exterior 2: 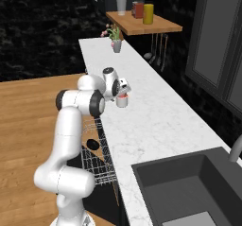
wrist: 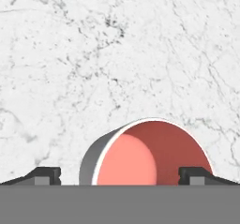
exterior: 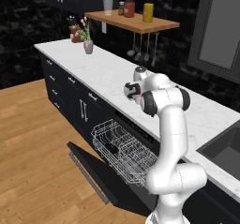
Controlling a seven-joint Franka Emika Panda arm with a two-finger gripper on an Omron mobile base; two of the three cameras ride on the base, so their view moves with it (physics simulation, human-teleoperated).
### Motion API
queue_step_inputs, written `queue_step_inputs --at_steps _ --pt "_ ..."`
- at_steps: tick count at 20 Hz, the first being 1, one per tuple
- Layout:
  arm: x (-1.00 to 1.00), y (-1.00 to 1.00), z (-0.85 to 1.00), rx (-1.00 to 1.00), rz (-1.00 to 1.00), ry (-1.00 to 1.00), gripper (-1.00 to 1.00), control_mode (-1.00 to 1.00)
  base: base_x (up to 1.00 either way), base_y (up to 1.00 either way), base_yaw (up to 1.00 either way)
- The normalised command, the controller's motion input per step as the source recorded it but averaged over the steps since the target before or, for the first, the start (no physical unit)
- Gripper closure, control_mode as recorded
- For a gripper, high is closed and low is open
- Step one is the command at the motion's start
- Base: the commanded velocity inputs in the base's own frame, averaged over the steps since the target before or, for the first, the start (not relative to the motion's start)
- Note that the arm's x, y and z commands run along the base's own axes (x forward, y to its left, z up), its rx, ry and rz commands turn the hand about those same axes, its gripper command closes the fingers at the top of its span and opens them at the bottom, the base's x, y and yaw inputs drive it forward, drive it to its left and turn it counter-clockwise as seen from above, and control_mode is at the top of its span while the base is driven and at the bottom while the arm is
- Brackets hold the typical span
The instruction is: Pick up the cup and bowl from the counter, place them in the dishwasher, and close the dishwasher door.
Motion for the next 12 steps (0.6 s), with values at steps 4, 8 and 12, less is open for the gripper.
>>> queue_step_inputs --at_steps 4,8,12 --pt "0.17 -0.02 -0.17 0.00 0.00 0.03 -1.00 -1.00 0.00 0.00 0.00" --pt "0.03 0.00 -0.17 0.00 0.00 0.05 -1.00 -1.00 0.00 0.00 0.00" --pt "-0.02 0.05 -0.12 0.00 0.00 0.08 1.00 -1.00 0.00 0.00 0.00"
